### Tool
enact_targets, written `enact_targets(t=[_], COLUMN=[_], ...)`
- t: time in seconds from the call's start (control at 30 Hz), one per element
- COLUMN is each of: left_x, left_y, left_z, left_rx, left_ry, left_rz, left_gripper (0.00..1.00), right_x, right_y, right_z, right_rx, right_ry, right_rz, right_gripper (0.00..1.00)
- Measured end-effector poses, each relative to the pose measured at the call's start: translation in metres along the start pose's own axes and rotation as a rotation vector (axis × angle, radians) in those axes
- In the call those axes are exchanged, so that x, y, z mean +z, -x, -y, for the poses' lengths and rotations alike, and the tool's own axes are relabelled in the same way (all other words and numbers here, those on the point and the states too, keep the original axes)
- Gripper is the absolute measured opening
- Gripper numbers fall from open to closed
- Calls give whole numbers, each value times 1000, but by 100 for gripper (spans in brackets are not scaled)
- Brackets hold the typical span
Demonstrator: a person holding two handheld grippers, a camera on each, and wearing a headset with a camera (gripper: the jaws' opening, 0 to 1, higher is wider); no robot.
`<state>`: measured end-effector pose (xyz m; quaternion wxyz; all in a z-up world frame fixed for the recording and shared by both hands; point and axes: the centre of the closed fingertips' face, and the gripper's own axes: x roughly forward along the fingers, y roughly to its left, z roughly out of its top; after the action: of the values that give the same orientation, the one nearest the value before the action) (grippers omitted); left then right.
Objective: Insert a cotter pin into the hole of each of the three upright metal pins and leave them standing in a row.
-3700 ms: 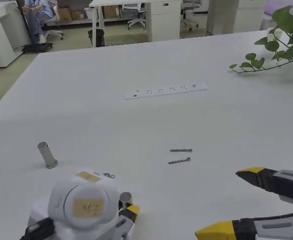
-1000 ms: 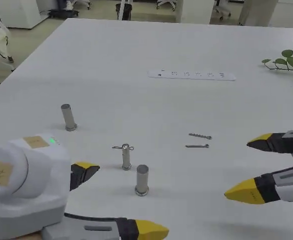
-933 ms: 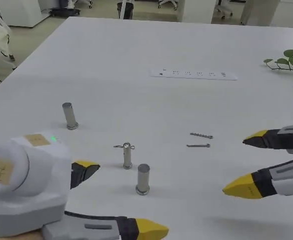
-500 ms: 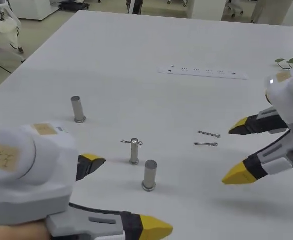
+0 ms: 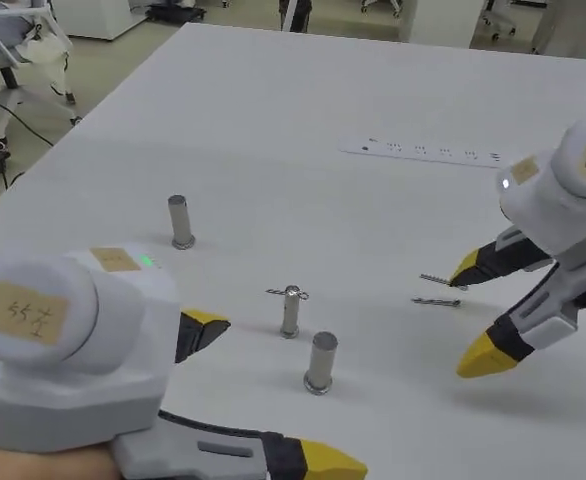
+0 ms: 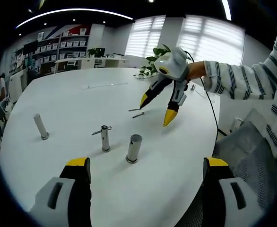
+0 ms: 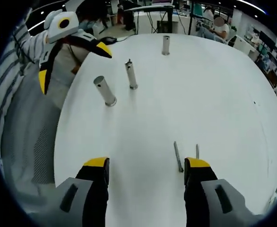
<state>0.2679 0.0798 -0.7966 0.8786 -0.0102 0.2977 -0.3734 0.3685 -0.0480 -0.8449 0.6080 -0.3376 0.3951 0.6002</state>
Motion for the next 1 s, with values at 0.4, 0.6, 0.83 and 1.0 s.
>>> enact_targets(t=[0.4, 0.6, 0.83, 1.0], left_x=[-6, -8, -6, -7], left_y=[-5, -7, -7, -5], left_z=[3, 8, 9, 9], left_rx=[-25, -38, -39, -34], left_ry=[-5, -17, -27, -29], left_rz=[-19, -29, -17, -22], left_gripper=[93, 91, 90, 92], right_x=[-13, -12, -14, -14], right_y=[-16, -15, -15, -14], right_z=[10, 15, 15, 16], right_rx=[45, 34, 22, 15], right_ry=[-26, -25, 0, 9], right_rz=[-51, -53, -86, -102], right_gripper=[60, 53, 50, 39])
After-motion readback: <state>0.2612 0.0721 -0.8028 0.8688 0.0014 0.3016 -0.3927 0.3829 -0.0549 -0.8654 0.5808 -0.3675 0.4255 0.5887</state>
